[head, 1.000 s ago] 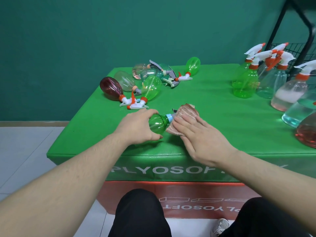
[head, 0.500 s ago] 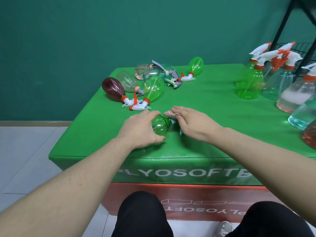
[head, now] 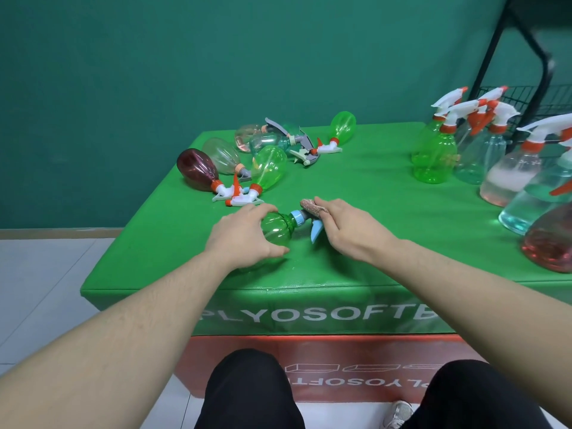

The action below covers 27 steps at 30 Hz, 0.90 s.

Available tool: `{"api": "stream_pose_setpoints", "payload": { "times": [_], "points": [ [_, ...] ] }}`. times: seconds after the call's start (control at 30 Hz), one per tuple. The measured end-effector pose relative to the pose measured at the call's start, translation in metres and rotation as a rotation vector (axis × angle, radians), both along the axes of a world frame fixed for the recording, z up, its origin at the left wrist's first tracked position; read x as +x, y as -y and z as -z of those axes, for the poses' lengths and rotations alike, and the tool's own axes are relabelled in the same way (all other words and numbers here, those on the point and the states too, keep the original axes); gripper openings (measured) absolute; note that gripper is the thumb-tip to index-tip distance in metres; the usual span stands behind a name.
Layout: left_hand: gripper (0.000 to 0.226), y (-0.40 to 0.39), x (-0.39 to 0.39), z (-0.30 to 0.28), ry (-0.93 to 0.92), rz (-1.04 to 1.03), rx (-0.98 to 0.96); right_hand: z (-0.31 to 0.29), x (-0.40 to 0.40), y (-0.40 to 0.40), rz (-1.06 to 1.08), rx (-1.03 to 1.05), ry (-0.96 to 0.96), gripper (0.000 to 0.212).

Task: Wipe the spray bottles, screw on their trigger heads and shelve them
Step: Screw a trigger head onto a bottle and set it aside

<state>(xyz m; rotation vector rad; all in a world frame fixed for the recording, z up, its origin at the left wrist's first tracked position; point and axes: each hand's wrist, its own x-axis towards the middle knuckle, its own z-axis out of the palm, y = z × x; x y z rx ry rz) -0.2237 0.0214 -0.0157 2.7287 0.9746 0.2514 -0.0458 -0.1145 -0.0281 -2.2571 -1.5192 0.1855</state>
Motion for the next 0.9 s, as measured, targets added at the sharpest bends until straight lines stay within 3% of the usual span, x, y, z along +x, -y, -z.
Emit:
{"api": "stream_pose_setpoints", "payload": {
  "times": [0.17,0.3,0.43,0.6,0.9],
  "points": [
    [0.092,0.002,0.001,-0.005,-0.009,-0.016,-0.017,-0.003,-0.001,0.029,0.007,0.013,0.007,0.051],
    [0.093,-0.001,-0.005,-0.004,0.096,-0.057,-0.085,-0.007,-0.005,0.043,0.039,0.066,0.04,0.051],
    [0.091,0.0,-0.011,-0.006,0.303,-0.18,-0.284,-0.009,-0.006,0.044,0.092,0.147,-0.037,0.048],
    [0.082,0.015,-0.003,-0.007,0.478,-0.094,-0.503,-0.011,-0.006,0.031,0.246,0.165,-0.146,0.029],
    [0.054,0.031,0.015,0.01,0.662,-0.093,-0.862,-0.019,-0.007,0.006,0.365,0.252,-0.334,0.037]
  ]
}}
